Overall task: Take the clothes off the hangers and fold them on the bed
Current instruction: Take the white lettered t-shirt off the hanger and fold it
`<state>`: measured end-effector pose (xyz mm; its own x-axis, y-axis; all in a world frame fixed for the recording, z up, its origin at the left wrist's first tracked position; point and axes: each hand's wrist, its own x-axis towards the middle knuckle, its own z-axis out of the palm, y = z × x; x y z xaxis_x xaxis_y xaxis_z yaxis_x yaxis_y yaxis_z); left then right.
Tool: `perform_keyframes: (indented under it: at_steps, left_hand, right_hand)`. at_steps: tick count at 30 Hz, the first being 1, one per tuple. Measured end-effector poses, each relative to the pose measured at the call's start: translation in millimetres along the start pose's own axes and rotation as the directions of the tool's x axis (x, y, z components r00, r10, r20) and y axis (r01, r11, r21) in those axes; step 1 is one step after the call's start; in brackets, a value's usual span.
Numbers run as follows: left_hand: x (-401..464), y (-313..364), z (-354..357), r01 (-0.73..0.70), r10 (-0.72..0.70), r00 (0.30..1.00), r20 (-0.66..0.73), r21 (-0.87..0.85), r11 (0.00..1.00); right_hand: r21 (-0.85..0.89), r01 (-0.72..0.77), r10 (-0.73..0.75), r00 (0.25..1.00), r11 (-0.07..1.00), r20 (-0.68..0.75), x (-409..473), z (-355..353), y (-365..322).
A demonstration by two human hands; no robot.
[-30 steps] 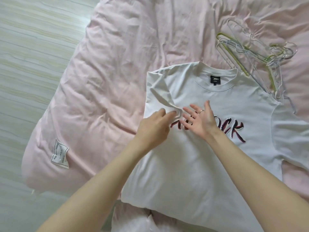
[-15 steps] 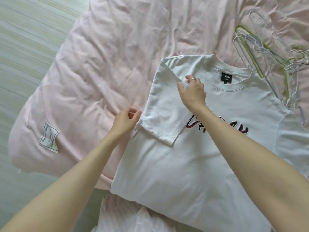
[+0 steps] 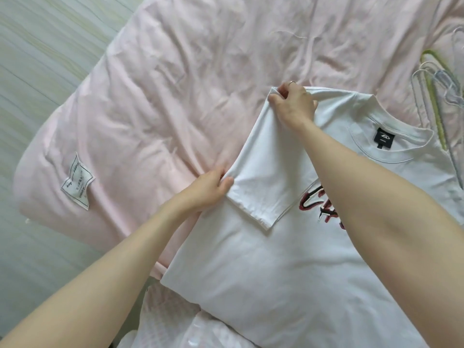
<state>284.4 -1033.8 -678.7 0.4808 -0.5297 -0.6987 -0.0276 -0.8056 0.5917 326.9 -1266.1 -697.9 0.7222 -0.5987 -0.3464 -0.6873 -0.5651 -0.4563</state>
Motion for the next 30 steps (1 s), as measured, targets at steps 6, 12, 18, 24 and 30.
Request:
perform_keyframes:
  at_steps: [6,12,18,24,30]
  left_hand:
    - [-4.2,-4.5,14.7,-0.018,0.03,0.98,-0.196,0.066,0.998]
    - [-10.0,6.2,32.5,-0.25,0.459,0.832,-0.311,0.528,0.812]
    - [-8.9,6.7,52.7,-0.294,0.407,0.91,0.075,0.811,0.506]
    - [-14.8,30.7,70.8,-0.287,0.246,0.954,0.173,0.77,0.57]
    - [-20.8,50.6,67.9,-0.275,0.181,0.961,0.207,0.769,0.577]
  right_hand:
    - [-0.104,0.095,-0.107,0.987,0.99,-0.116,-13.7,4.7,8.3]
    - [-0.237,0.35,-0.407,0.873,0.906,-0.267,-87.5,20.2,34.2]
    - [-0.403,0.286,-0.303,0.953,0.869,0.021,-144.3,19.6,100.1]
    - [-0.398,-0.053,0.065,0.998,0.916,0.017,-214.4,-11.2,156.6]
    - [-0.251,-0.396,0.381,0.918,0.883,-0.107,-284.0,-40.2,215.3]
